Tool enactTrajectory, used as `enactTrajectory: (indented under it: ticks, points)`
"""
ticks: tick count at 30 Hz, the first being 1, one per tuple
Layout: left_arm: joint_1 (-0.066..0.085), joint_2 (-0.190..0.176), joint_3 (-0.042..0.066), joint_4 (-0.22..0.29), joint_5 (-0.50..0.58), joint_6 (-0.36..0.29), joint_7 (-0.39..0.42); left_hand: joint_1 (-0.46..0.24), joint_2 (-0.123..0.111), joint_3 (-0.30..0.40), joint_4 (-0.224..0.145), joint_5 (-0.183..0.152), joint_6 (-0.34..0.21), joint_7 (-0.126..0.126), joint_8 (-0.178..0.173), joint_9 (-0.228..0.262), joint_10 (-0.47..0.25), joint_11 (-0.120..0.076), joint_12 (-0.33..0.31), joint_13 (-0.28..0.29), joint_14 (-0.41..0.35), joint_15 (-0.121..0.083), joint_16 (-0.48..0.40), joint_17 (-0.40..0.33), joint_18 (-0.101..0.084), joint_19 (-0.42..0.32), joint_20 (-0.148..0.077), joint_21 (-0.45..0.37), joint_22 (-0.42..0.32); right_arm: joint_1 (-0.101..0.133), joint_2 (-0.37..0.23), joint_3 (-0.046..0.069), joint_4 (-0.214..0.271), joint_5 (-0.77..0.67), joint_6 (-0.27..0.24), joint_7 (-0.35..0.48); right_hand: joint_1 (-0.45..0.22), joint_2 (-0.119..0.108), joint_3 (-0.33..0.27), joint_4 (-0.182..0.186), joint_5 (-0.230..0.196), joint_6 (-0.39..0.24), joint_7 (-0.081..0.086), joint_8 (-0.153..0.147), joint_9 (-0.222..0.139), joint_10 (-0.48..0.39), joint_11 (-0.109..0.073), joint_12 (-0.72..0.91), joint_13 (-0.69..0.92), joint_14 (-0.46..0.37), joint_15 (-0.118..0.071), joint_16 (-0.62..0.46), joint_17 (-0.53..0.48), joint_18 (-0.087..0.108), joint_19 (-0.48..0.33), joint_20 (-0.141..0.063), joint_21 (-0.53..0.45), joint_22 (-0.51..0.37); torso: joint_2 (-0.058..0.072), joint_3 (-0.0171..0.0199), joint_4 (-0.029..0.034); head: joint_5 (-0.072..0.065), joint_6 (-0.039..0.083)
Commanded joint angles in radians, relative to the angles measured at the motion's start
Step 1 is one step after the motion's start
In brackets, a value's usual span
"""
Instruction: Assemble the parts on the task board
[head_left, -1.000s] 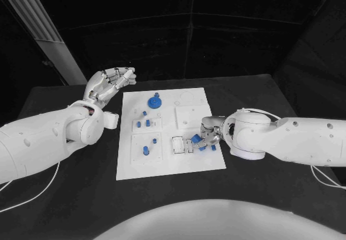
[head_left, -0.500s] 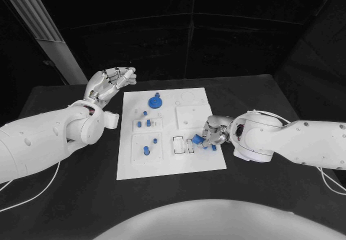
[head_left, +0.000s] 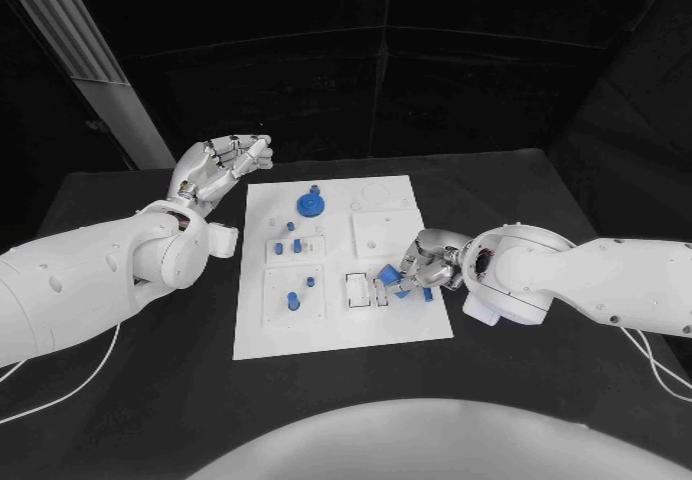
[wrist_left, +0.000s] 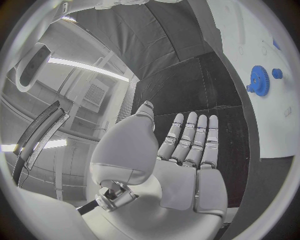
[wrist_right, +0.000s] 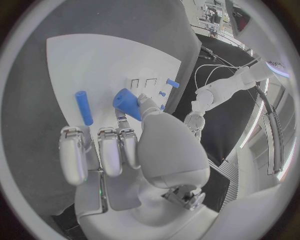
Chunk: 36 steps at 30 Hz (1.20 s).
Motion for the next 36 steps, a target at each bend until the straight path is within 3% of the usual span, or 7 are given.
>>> enactTrajectory:
  ticks: [1,5,9,22,27,31,36]
  points:
    - [0.001,-0.001,0.001,0.001,0.002,0.011,0.131,0.001,0.011,-0.005,0.000,0.007,-0.007,0.094,0.004,-0.001,-0.009,0.001,0.006,-0.001,-0.006,0.002,0.004,-0.002,-0.018,-0.001,0.000,-0.004,-0.001,0.001,-0.002,0.000,-0.003,0.167,-0.046,0.088,-0.019,0.000,0.068,-0.059,0.005,0.022,-0.013,-0.001,0.001,0.104,-0.005,0.003,0.263,0.104,0.001,0.002,0.263,-0.007,0.104,0.005,0.003,0.263,0.000,0.0002,-0.0007,0.000,0.000]
    - [0.001,0.001,0.001,0.000,0.002,0.012,0.131,0.001,0.011,-0.005,0.000,0.007,-0.007,0.094,0.004,-0.001,-0.009,0.001,0.006,-0.001,-0.006,0.002,0.004,-0.002,-0.018,-0.001,0.000,-0.004,-0.001,0.002,0.000,0.001,-0.009,0.265,-0.032,0.128,-0.034,0.001,0.067,-0.050,0.000,0.028,-0.010,-0.003,-0.001,0.104,-0.002,0.003,0.263,0.104,0.003,0.002,0.263,-0.007,0.104,0.006,0.003,0.263,0.000,-0.0014,0.0013,0.000,0.000]
    - [0.001,0.004,0.001,-0.001,0.002,0.013,0.130,0.001,0.011,-0.005,0.000,0.007,-0.007,0.094,0.004,-0.001,-0.009,0.001,0.006,-0.001,-0.006,0.002,0.004,-0.002,-0.018,-0.001,0.000,-0.004,-0.001,0.002,0.005,0.001,-0.016,0.360,0.001,0.146,-0.053,-0.001,0.061,-0.037,-0.009,0.034,-0.009,-0.007,-0.004,0.104,0.000,0.003,0.263,0.104,0.005,0.002,0.263,-0.007,0.104,0.008,0.003,0.263,0.001,0.0000,0.0014,0.001,0.000]
    - [0.001,0.008,0.001,-0.004,0.002,0.016,0.129,0.001,0.011,-0.006,0.000,0.007,-0.007,0.094,0.006,-0.001,-0.010,0.001,0.008,-0.001,-0.006,0.002,0.006,-0.003,-0.018,-0.001,0.000,-0.005,-0.002,0.002,0.043,0.001,-0.041,0.488,0.093,0.106,-0.098,0.004,0.046,0.001,-0.025,0.047,-0.014,-0.024,-0.012,0.104,-0.005,0.003,0.263,0.104,0.001,0.002,0.263,-0.007,0.104,0.008,0.003,0.263,0.001,-0.0007,0.0009,0.000,0.000]
    - [0.001,0.009,0.001,-0.005,0.002,0.016,0.128,0.001,0.012,-0.007,0.000,0.007,-0.007,0.094,0.006,-0.001,-0.010,0.001,0.008,-0.001,-0.006,0.002,0.007,-0.004,-0.018,-0.001,0.000,-0.005,-0.002,0.002,0.059,0.001,-0.048,0.493,0.092,0.075,-0.103,0.009,0.046,0.007,-0.026,0.047,-0.012,-0.029,-0.014,0.104,-0.004,0.003,0.263,0.104,0.001,0.002,0.263,-0.007,0.104,0.008,0.003,0.263,0.001,0.0001,-0.0011,0.002,0.000]
    - [0.001,0.009,0.001,-0.005,0.002,0.016,0.128,0.001,0.012,-0.007,0.000,0.007,-0.007,0.094,0.006,-0.001,-0.010,0.001,0.008,-0.001,-0.006,0.002,0.007,-0.004,-0.018,-0.001,0.000,-0.005,-0.002,0.002,0.068,0.001,-0.051,0.491,0.084,0.058,-0.105,0.011,0.045,0.009,-0.029,0.047,-0.012,-0.030,-0.015,0.104,-0.003,0.003,0.263,0.104,0.002,0.002,0.263,-0.007,0.104,0.008,0.003,0.263,0.001,0.0000,0.0018,0.001,0.000]
    - [0.001,0.009,0.001,-0.005,0.002,0.016,0.127,0.001,0.012,-0.007,0.000,0.007,-0.007,0.094,0.006,-0.001,-0.010,0.001,0.008,-0.001,-0.006,0.002,0.007,-0.004,-0.018,-0.001,0.000,-0.005,-0.002,0.002,0.072,0.001,-0.052,0.483,0.059,0.046,-0.110,0.012,0.043,0.014,-0.035,0.048,-0.010,-0.034,-0.016,0.104,-0.002,0.003,0.263,0.104,0.002,0.002,0.263,-0.007,0.104,0.009,0.003,0.263,0.001,0.0005,0.0011,0.005,0.000]
